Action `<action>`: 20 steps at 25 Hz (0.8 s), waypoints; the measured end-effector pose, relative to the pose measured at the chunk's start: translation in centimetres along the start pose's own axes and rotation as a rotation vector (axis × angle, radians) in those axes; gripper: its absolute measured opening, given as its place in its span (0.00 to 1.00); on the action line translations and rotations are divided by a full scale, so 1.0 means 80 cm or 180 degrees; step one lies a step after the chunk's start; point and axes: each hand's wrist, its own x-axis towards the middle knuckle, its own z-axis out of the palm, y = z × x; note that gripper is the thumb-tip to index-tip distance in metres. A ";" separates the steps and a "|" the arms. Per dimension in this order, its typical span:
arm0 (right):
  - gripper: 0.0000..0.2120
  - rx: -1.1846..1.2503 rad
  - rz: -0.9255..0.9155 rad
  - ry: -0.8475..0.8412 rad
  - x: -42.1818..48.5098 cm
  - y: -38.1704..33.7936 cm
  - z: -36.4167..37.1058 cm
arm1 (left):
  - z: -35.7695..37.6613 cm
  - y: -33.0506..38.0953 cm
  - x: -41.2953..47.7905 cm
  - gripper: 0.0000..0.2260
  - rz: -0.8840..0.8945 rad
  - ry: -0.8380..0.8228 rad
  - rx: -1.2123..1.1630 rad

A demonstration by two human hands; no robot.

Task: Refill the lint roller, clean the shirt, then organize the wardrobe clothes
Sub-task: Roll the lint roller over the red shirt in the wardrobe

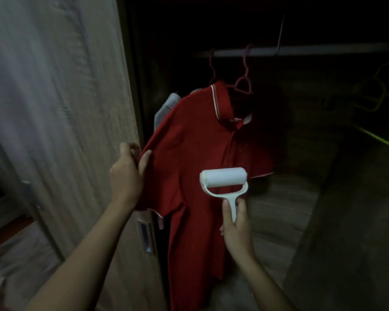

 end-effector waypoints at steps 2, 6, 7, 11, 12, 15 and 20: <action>0.06 -0.0018 -0.0019 -0.0100 0.013 -0.001 0.016 | -0.001 -0.012 0.009 0.15 -0.0001 -0.0044 -0.0149; 0.06 -0.0099 -0.0235 -0.0109 0.036 0.002 0.039 | -0.007 -0.031 0.023 0.13 0.0244 -0.0367 -0.0251; 0.07 -0.0129 -0.0274 -0.0075 0.042 0.005 0.044 | -0.009 -0.034 0.026 0.13 0.0395 -0.0466 -0.0198; 0.13 -0.0825 -0.0115 -0.0044 0.080 0.026 0.071 | -0.012 -0.048 0.036 0.14 0.0623 -0.0649 -0.0067; 0.16 -0.1225 0.0063 -0.0086 0.086 0.039 0.079 | -0.011 -0.049 0.037 0.14 0.0632 -0.0663 -0.0080; 0.20 -0.1952 0.1083 -0.0823 0.060 0.108 0.092 | -0.012 -0.050 0.040 0.16 0.0613 -0.0642 -0.0068; 0.18 -0.1924 0.1275 -0.0829 0.026 0.148 0.068 | -0.008 -0.055 0.040 0.19 0.0710 -0.0568 -0.0052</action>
